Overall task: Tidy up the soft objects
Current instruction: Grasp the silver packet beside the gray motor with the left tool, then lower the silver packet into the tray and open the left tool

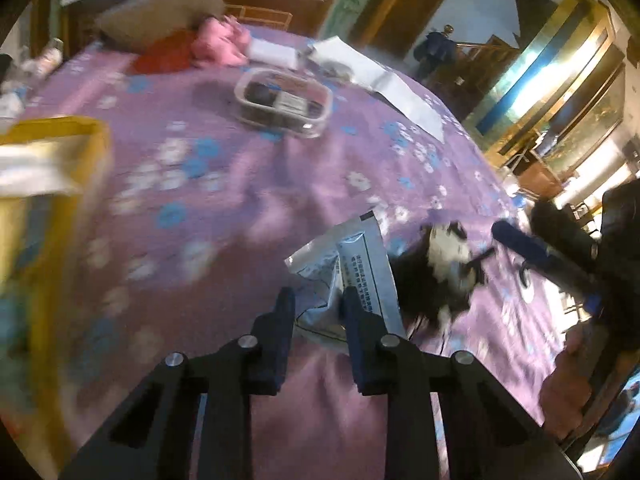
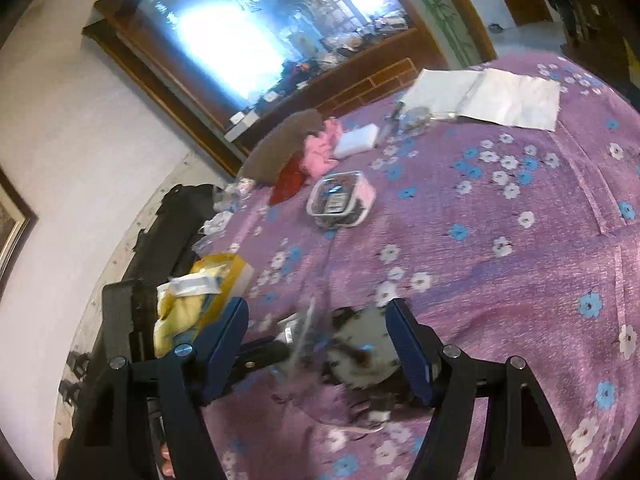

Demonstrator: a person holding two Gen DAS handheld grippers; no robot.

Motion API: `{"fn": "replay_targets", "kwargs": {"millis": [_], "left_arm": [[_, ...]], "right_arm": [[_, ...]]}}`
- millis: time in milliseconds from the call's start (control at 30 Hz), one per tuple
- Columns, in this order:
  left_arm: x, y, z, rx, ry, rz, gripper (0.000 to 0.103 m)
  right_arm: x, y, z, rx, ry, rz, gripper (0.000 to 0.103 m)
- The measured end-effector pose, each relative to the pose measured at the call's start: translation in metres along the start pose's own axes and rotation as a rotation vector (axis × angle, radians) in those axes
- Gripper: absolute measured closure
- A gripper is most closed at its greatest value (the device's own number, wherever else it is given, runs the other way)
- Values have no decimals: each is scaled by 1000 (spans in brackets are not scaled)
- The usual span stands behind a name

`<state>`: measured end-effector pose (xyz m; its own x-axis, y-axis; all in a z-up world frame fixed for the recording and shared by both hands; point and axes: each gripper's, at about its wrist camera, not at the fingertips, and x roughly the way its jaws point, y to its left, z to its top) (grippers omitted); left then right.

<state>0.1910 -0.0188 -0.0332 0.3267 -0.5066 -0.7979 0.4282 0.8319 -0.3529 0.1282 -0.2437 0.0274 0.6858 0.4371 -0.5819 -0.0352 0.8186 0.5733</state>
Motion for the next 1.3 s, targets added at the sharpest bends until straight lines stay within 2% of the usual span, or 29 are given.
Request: {"fn": "replay_targets", "kwargs": {"millis": [100, 167, 300, 367, 433, 467, 533, 567, 600, 667, 733, 800, 933, 1100, 1300], "left_arm": [[-27, 4, -33, 44, -39, 109, 80], [-39, 14, -56, 15, -50, 142, 80], [-53, 28, -92, -69, -88, 111, 80], [-60, 32, -103, -103, -114, 72, 80], [-67, 29, -107, -102, -143, 77, 80], [-69, 27, -109, -90, -157, 86, 81], [-70, 28, -111, -84, -158, 115, 81], [-68, 29, -112, -85, -150, 105, 81], [-66, 32, -113, -92, -140, 87, 81], [-67, 34, -117, -94, -132, 78, 81], [-71, 36, -120, -87, -143, 76, 81], [-76, 40, -123, -98, -154, 57, 81], [-93, 48, -126, -143, -175, 36, 82], [-140, 53, -118, -136, -265, 81, 82], [-181, 99, -85, -188, -330, 143, 82]], "right_arm": [[4, 30, -12, -54, 45, 61, 26], [16, 52, -28, -87, 121, 82, 26], [44, 92, -67, -166, 248, 65, 27], [64, 94, -81, -155, 315, 38, 28], [81, 86, -88, -106, 361, 25, 42], [90, 79, -91, -72, 396, 38, 45], [101, 68, -96, 11, 436, 117, 56], [103, 65, -98, 32, 448, 137, 60], [103, 65, -99, 43, 454, 148, 70], [103, 71, -103, 31, 468, 149, 75], [102, 77, -105, 7, 464, 126, 90], [101, 79, -105, -3, 458, 119, 96], [96, 99, -104, -58, 443, 129, 98], [89, 143, -90, -151, 374, 203, 99], [120, 203, -66, -245, 324, 270, 99]]}}
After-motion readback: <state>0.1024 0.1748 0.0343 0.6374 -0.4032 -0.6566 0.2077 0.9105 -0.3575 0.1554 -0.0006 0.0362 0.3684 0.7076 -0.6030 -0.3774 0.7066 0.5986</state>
